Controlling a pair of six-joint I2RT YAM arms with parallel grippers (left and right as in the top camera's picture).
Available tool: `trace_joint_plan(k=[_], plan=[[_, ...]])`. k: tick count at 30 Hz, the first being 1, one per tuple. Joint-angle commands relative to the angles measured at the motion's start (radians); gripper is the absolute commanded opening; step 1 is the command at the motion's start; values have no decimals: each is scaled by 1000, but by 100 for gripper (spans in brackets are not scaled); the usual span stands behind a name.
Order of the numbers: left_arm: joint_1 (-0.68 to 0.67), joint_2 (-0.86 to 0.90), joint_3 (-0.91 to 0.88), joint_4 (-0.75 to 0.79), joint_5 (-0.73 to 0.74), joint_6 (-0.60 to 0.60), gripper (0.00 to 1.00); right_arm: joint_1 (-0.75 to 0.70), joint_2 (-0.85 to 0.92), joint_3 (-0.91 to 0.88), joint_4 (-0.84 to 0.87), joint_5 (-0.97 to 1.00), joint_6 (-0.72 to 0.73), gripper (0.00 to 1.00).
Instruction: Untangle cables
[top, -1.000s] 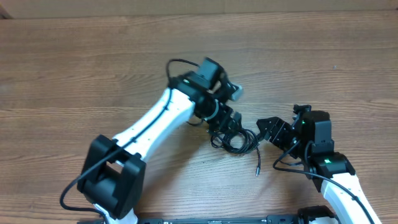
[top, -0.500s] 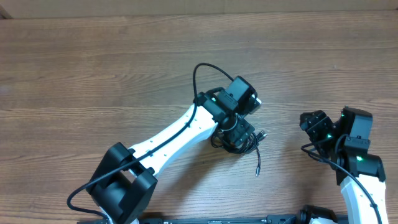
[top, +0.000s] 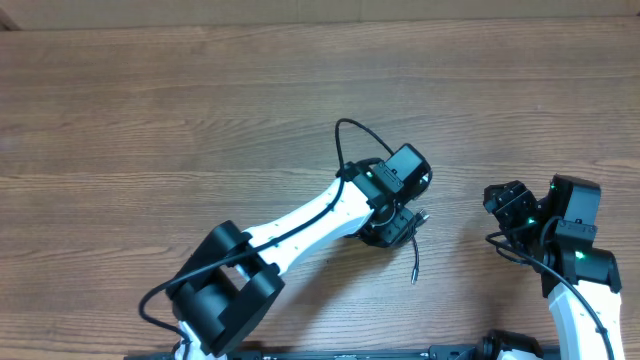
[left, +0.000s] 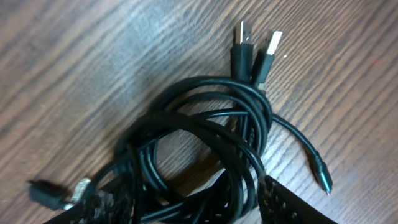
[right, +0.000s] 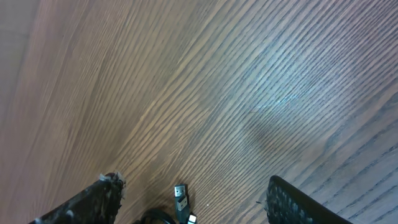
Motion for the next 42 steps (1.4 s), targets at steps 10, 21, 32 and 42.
trace_joint_plan(k=[10, 21, 32, 42], plan=[[-37, 50, 14, 11, 92, -50, 63, -8, -12, 23, 2, 11, 0, 73], [-39, 48, 15, 2, -96, -134, 54, -8, -12, 23, 2, 11, 0, 73], [-36, -3, 206, -116, -244, -143, 65, -8, -11, 23, 1, 11, 0, 73], [-40, 7, 140, -124, -39, -291, 62, -8, -12, 23, -36, 53, 0, 74]])
